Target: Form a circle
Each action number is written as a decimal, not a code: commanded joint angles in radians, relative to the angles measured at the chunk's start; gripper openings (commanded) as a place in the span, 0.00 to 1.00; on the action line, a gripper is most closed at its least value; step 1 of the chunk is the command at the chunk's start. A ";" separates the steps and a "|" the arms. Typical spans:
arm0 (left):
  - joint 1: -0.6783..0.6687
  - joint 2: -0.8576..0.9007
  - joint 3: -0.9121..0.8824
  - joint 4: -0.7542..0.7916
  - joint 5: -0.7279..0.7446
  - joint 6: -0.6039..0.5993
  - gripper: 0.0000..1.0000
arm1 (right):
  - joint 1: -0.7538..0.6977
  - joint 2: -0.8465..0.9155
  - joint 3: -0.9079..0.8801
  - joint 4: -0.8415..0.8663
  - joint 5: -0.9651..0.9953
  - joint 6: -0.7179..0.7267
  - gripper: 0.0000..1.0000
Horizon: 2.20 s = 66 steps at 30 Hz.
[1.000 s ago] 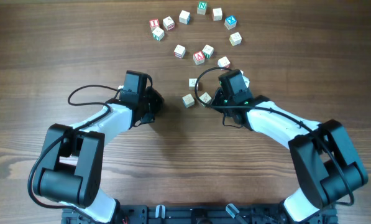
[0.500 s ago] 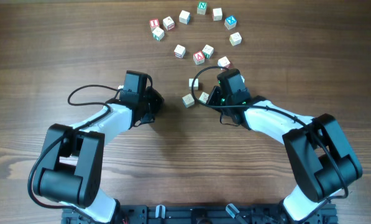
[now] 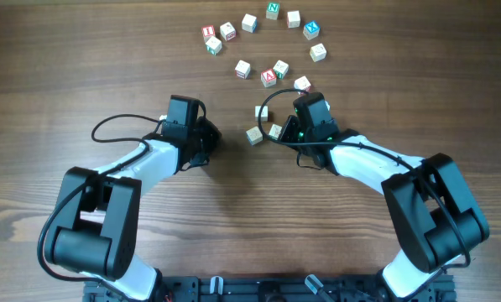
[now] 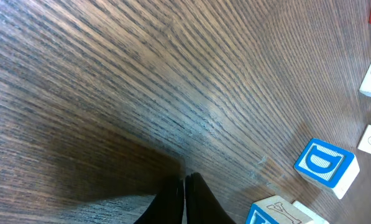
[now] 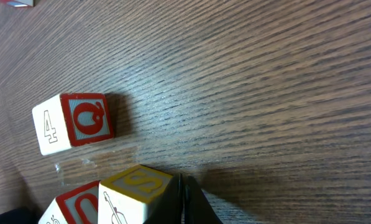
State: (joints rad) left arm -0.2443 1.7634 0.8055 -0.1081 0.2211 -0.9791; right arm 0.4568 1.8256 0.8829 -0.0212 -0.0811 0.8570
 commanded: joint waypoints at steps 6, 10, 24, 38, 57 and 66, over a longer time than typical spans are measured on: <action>0.006 0.056 -0.048 -0.046 -0.119 0.002 0.09 | 0.000 0.018 -0.006 -0.036 0.055 0.066 0.04; 0.006 0.056 -0.048 -0.045 -0.119 0.002 0.09 | 0.000 0.018 -0.006 -0.042 -0.005 0.056 0.04; 0.006 0.056 -0.048 -0.043 -0.119 0.002 0.09 | 0.022 0.018 -0.006 -0.040 -0.059 0.002 0.04; -0.010 0.056 -0.048 -0.046 -0.050 0.006 0.04 | 0.009 -0.026 -0.006 -0.127 0.088 0.067 0.04; -0.063 0.056 -0.048 0.004 -0.018 0.005 0.04 | -0.076 0.062 -0.006 0.080 -0.111 -0.127 0.04; -0.064 0.056 -0.048 0.004 -0.021 0.005 0.04 | -0.076 0.064 -0.006 0.109 -0.167 -0.146 0.04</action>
State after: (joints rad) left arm -0.2966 1.7672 0.7998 -0.0818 0.2504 -0.9787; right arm 0.3767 1.8645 0.8829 0.0761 -0.2050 0.7315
